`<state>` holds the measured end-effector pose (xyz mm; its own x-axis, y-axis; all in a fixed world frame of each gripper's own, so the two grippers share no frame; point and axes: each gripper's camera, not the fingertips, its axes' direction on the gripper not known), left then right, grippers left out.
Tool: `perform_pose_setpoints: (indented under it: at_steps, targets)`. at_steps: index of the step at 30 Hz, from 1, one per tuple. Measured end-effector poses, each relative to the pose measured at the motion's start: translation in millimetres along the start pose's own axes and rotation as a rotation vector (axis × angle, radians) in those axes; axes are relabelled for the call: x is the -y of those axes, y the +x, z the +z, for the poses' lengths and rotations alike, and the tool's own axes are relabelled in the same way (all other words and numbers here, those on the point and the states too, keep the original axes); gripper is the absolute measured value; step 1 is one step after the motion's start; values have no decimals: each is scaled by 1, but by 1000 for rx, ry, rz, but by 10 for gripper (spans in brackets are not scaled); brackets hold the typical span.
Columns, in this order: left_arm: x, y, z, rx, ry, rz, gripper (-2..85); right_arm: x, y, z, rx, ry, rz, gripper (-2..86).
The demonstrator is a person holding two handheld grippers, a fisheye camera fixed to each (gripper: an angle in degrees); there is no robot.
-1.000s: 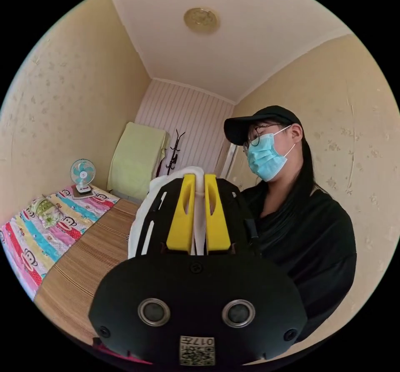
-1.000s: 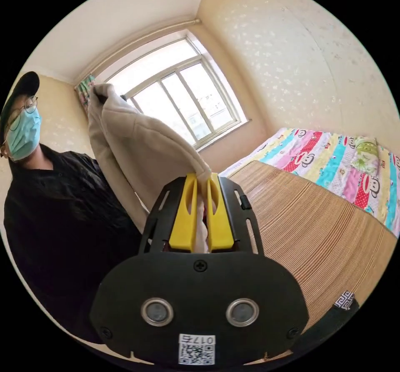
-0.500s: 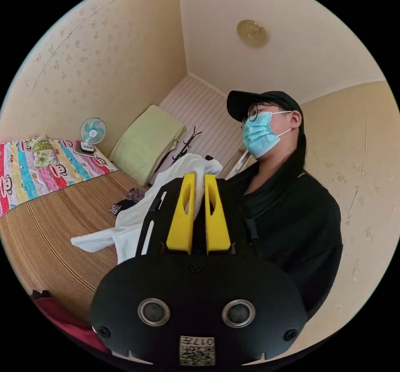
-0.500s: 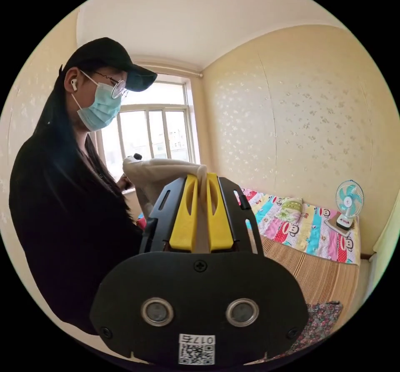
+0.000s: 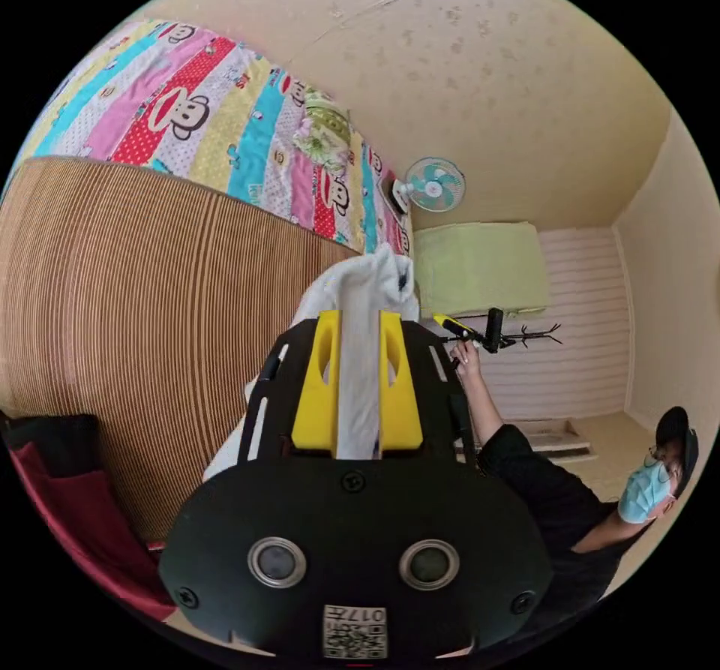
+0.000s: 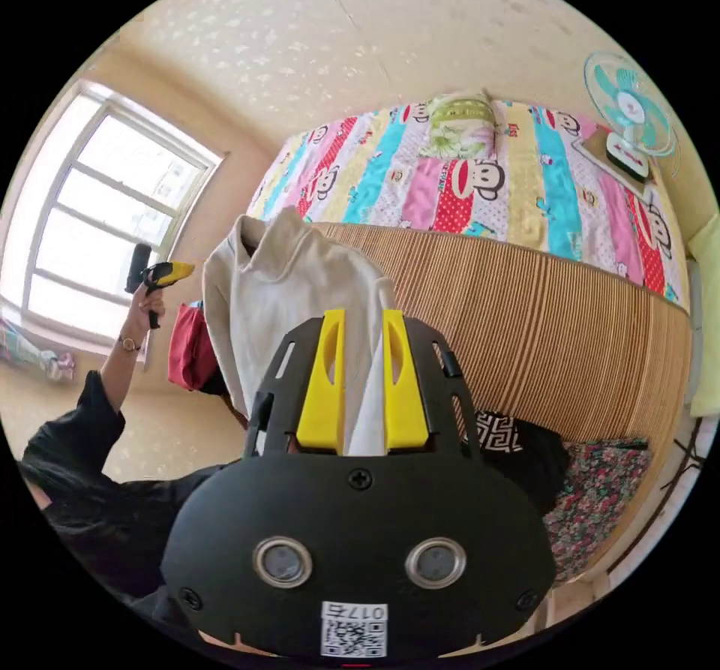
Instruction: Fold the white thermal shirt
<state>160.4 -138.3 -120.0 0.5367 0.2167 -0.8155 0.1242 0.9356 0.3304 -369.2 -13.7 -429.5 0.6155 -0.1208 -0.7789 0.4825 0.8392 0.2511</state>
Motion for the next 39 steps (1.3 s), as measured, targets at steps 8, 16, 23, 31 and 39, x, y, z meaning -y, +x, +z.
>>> perform_pose_setpoints:
  at_steps: [8,16,23,31,39]
  targets:
    - [-142,-91,110,257,-221,-237,86,-140,85,161,-196,-328,328,119]
    - [-163,-118,29,622,28,-439,110,-187,98,190,-274,-664,251,42]
    - [-105,-139,54,800,-369,-347,64,-100,65,47,-692,-538,-65,33]
    - [-123,-71,-122,841,277,-372,61,-133,109,1,-465,-196,297,91]
    - [-158,-134,18,512,-343,-229,91,-214,70,193,-62,-569,325,94]
